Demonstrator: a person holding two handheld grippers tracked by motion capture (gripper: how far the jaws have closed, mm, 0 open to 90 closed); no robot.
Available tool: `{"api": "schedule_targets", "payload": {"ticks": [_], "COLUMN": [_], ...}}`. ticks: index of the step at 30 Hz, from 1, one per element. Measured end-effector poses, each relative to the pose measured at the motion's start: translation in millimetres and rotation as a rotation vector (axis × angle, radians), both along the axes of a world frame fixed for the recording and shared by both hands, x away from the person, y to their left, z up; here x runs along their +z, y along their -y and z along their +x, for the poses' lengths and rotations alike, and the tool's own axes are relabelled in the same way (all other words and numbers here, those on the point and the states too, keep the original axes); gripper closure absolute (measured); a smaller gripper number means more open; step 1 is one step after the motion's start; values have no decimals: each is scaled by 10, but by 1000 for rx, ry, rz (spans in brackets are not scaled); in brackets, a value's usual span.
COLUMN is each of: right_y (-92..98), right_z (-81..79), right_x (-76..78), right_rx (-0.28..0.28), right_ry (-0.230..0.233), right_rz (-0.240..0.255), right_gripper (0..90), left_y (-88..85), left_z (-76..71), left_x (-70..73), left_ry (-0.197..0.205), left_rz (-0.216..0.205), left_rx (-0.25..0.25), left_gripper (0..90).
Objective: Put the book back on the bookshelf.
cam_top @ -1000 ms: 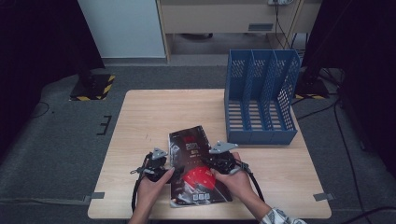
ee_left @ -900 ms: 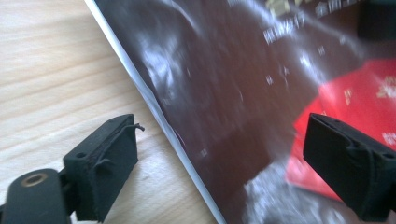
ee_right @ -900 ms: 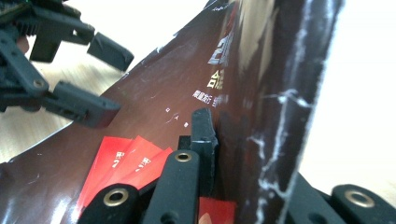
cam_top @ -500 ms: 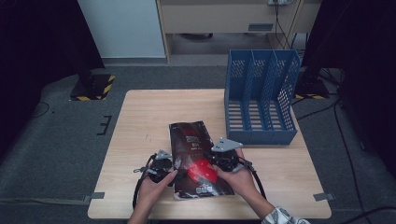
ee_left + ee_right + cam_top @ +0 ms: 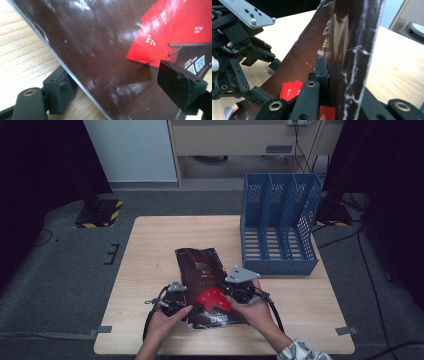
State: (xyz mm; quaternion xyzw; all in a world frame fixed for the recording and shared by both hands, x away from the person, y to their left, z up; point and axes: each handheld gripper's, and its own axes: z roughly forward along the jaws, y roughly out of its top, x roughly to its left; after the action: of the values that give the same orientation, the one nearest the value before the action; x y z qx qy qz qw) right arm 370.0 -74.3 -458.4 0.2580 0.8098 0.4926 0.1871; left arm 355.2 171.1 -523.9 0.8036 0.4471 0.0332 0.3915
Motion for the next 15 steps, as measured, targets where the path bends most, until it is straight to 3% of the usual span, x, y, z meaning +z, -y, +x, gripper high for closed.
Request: {"api": "schedule_targets", "payload": {"ticks": [4,9,15], "right_y": [5,5,11], "right_z": [32,54,63], "right_x": [56,113,125], "right_rx": [-2,-2,0], "right_ry": [3,5,6], "right_rz": [13,32,30], "right_gripper": [861,863,868], "left_y": [-2,8,-36], "left_z": [6,24,36], "left_x": [-8,-24,-9], "left_ry": [8,6,3], "left_rz": [-4,-40,-22], "left_rx": [-9,-25,-17], "left_gripper": [169,184,454]}}
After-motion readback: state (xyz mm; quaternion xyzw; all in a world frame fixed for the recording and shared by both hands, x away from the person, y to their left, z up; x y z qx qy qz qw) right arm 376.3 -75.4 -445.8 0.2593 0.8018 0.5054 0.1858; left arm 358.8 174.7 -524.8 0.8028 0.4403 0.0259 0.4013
